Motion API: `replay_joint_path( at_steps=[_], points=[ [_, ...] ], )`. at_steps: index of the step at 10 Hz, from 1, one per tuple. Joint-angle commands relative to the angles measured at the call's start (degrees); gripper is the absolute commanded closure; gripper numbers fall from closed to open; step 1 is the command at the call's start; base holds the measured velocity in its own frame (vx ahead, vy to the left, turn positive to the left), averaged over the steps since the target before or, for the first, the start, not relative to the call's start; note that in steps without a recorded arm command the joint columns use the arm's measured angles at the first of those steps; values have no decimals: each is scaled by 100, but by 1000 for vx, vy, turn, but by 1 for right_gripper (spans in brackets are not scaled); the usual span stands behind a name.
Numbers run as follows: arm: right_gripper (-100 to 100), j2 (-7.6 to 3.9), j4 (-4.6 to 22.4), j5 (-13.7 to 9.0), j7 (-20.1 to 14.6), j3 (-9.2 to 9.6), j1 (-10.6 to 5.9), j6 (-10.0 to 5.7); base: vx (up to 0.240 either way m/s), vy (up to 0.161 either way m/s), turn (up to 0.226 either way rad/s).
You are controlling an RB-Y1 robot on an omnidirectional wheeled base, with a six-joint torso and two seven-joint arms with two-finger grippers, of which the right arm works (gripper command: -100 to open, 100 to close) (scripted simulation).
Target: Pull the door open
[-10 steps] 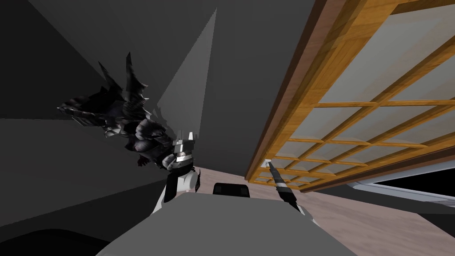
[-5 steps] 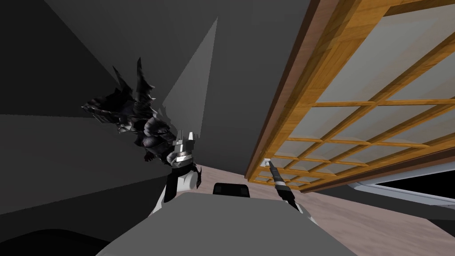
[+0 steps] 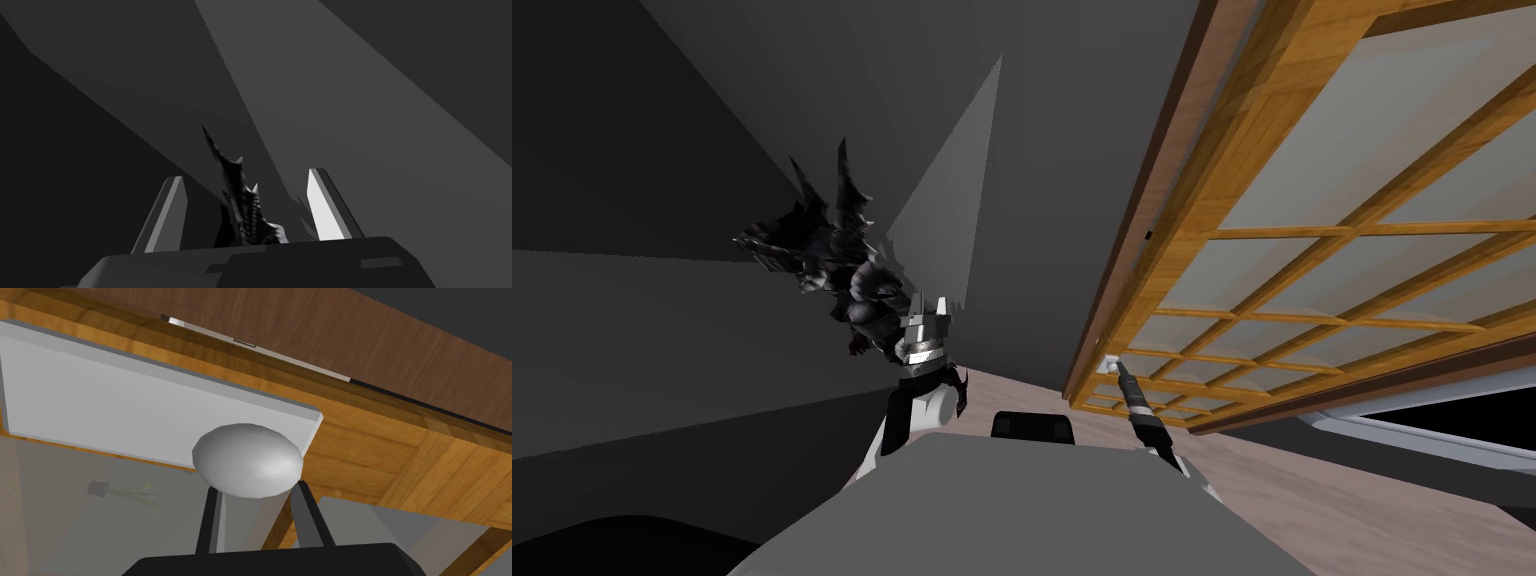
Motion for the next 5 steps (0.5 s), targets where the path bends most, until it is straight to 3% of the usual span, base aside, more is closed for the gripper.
replay_joint_path(
  at_steps=[1, 5],
  points=[
    [100, 43, -19, -39, -164, 79, -26, 19, -44, -16, 37],
    [100, 44, 10, -414, -846, 300, -121, 118, -71, -26, 61]
  ],
)
